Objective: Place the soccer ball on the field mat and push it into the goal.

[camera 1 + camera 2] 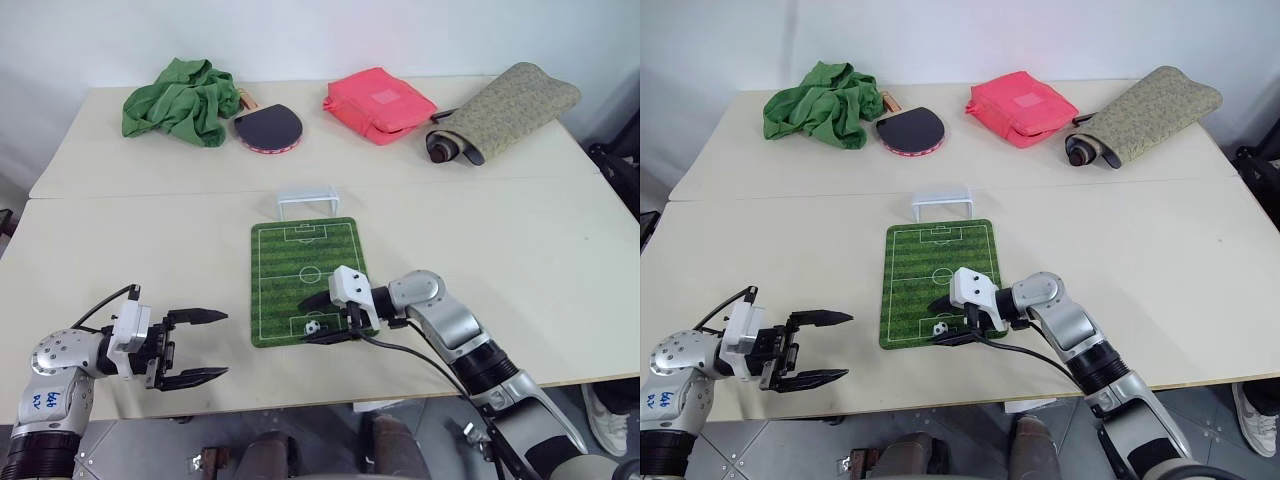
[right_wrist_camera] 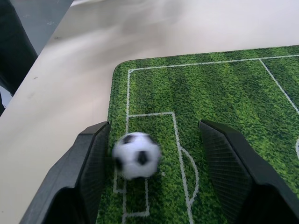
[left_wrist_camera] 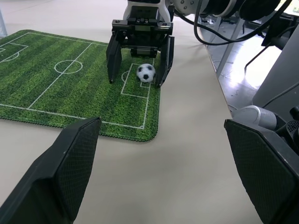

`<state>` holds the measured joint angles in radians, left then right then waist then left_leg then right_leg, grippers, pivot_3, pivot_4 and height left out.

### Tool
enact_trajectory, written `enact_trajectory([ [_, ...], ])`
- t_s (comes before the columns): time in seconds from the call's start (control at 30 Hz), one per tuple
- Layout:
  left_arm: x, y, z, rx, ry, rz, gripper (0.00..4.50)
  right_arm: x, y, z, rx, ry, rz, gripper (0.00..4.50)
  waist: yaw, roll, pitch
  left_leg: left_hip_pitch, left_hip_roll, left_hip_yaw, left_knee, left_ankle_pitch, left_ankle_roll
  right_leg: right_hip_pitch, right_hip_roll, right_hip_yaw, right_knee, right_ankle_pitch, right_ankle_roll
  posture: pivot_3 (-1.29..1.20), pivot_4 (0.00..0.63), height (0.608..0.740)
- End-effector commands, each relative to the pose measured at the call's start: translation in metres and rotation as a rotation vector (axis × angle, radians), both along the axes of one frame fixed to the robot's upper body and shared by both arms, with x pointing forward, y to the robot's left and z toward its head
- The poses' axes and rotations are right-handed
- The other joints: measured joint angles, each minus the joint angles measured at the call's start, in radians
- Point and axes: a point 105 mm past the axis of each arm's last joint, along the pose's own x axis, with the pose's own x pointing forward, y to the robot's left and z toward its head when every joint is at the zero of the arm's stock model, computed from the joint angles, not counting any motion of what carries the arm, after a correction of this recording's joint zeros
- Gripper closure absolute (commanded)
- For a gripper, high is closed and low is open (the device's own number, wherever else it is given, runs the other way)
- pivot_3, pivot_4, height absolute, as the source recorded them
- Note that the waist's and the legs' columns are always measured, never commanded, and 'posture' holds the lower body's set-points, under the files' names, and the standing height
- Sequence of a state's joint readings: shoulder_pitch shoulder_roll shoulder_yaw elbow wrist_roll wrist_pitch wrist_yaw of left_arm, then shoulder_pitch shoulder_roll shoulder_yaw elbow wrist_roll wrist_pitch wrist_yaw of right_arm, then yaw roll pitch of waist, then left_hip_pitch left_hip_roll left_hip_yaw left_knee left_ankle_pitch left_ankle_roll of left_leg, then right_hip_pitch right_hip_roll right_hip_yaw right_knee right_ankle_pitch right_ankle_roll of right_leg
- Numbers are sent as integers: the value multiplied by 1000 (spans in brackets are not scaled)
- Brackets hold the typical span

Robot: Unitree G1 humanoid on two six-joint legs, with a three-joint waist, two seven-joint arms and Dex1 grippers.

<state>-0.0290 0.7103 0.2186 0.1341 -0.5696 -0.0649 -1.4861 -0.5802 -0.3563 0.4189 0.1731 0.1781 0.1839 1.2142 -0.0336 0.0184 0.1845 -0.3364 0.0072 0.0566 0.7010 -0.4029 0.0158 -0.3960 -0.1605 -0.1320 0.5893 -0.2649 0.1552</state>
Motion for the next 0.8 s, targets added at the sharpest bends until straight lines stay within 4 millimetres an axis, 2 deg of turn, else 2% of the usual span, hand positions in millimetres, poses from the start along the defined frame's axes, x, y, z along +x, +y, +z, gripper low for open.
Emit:
enact_trajectory([
  [0.03,1,4,5,0,-24,16,0,2,-1,5,19,-10,4,1348,0,0,0,0,0,0,0,0,0,0,0,0,0,0,0,0,150,740],
  [0.2,1,3,4,-5,-24,16,0,-2,-1,11,45,-6,33,1348,0,0,0,0,0,0,0,0,0,0,0,0,0,0,0,0,150,740],
  [0.4,0,3,3,-12,-18,19,0,8,-1,38,159,-74,0,1348,1,0,0,0,0,0,0,0,0,0,0,0,0,0,0,0,150,740],
  [0.6,-2,2,2,-18,-10,19,0,11,-12,64,227,-129,-8,1348,1,0,0,0,0,0,0,0,0,0,0,0,0,0,0,0,150,740],
  [0.67,0,3,3,-17,-15,22,0,3,-22,76,248,-148,32,1348,4,1,1,0,0,0,0,0,0,0,0,0,0,0,0,0,150,740],
  [0.73,0,4,4,-15,-19,23,0,-8,-28,79,247,-143,71,1348,6,0,1,-1,0,-1,0,0,0,0,0,0,-1,0,0,0,150,740],
  [0.8,1,6,6,-17,-28,29,0,-22,-32,77,238,-128,104,1746,6,0,0,-1,0,-1,0,0,0,0,0,-1,-1,0,0,0,150,740],
])
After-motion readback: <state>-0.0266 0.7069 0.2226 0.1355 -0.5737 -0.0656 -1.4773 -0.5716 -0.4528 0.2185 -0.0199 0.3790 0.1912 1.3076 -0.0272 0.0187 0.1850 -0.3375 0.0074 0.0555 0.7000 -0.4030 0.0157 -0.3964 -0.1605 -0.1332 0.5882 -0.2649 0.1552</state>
